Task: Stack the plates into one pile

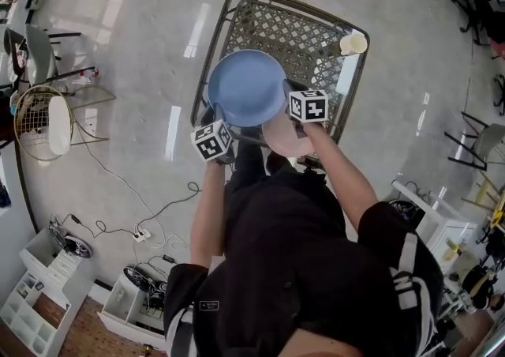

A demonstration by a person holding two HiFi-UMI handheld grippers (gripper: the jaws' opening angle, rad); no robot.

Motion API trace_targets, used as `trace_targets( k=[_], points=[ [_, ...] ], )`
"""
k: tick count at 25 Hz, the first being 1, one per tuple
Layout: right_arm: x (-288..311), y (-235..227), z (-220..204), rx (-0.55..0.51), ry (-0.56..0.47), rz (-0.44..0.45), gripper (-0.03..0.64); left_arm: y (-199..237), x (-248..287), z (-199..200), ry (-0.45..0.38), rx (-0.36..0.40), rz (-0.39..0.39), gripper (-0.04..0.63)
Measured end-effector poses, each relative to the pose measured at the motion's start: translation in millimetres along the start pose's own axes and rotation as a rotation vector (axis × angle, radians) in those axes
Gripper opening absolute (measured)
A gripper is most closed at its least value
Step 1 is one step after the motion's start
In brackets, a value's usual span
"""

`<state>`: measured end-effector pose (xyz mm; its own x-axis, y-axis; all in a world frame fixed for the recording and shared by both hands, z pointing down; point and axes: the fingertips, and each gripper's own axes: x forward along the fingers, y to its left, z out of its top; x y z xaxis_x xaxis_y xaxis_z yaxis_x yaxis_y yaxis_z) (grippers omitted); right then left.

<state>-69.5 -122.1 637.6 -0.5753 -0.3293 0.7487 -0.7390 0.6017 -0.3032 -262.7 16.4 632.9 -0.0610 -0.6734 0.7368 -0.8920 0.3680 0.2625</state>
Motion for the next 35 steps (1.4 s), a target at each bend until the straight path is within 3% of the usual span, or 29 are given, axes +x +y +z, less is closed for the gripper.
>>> trace_targets(
  k=[9, 16, 27, 35],
  points=[
    [-64, -60, -57, 0.096, -0.021, -0.084, 0.021, -74, -3, -38, 0.043, 0.095, -0.085, 0.049],
    [-95, -86, -109, 0.171, -0.006, -0.133, 0.021, -106, 1, -78, 0.114, 0.156, -0.132, 0.049],
    [-98, -107, -192, 0.234, 0.107, -0.140, 0.021, -115, 22, -155, 0.270, 0.206, -0.120, 0.049],
    [-83, -107, -219, 0.231, 0.194, -0.142, 0.021, -101, 40, -185, 0.368, 0.223, -0.089, 0.051]
  ],
)
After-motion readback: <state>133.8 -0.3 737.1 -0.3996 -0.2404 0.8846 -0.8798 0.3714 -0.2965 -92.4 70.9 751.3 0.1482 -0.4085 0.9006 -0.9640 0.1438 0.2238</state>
